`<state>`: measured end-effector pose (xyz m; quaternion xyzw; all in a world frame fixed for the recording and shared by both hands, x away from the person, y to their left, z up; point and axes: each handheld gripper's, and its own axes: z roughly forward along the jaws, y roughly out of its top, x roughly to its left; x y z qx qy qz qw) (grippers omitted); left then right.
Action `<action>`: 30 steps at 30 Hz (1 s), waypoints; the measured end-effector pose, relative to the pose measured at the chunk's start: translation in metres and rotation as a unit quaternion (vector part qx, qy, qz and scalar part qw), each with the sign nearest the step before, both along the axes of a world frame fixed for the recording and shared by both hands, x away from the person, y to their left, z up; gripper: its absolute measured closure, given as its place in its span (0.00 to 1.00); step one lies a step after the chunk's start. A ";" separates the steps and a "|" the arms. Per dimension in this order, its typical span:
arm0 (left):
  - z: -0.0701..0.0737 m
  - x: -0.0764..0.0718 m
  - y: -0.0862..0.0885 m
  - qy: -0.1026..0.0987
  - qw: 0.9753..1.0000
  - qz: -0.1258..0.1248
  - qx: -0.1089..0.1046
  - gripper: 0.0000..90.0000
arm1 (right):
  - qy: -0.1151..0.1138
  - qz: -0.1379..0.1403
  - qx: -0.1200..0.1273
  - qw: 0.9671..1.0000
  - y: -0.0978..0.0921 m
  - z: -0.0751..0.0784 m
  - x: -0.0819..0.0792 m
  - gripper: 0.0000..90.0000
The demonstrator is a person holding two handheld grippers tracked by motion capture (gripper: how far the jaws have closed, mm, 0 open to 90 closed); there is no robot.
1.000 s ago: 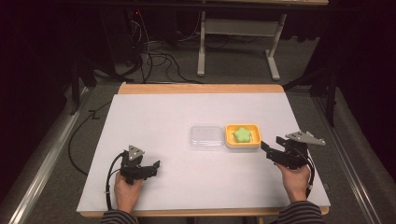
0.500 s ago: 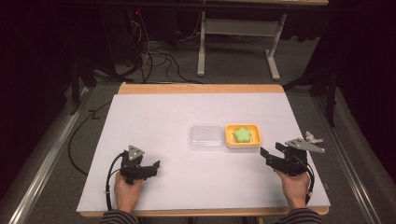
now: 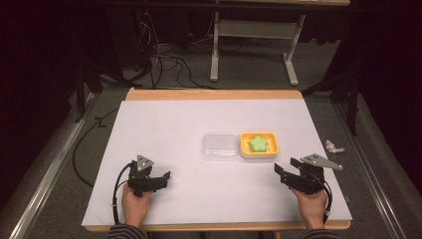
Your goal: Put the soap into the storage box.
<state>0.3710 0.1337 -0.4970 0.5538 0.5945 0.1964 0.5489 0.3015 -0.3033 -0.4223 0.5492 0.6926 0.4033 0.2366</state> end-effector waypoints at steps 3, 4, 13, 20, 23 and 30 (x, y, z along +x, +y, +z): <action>0.000 0.000 0.000 0.000 1.000 0.000 0.000 0.18 | -0.002 0.003 -0.004 1.000 0.002 -0.003 -0.002 0.37; 0.000 0.000 0.000 0.000 1.000 0.000 0.000 0.18 | 0.001 0.002 -0.001 1.000 0.003 -0.004 -0.002 0.37; 0.000 0.000 0.000 0.000 1.000 0.000 0.001 0.18 | 0.004 0.008 -0.002 1.000 0.008 -0.010 -0.006 0.37; 0.000 0.000 0.000 0.001 1.000 0.000 0.001 0.18 | 0.012 0.013 -0.002 1.000 0.014 -0.018 -0.007 0.37; 0.000 0.000 0.000 0.000 1.000 0.000 0.001 0.18 | 0.012 0.015 -0.004 1.000 0.017 -0.018 -0.008 0.37; 0.000 0.000 0.000 0.000 1.000 0.000 0.001 0.18 | 0.012 0.019 -0.006 1.000 0.023 -0.022 -0.007 0.37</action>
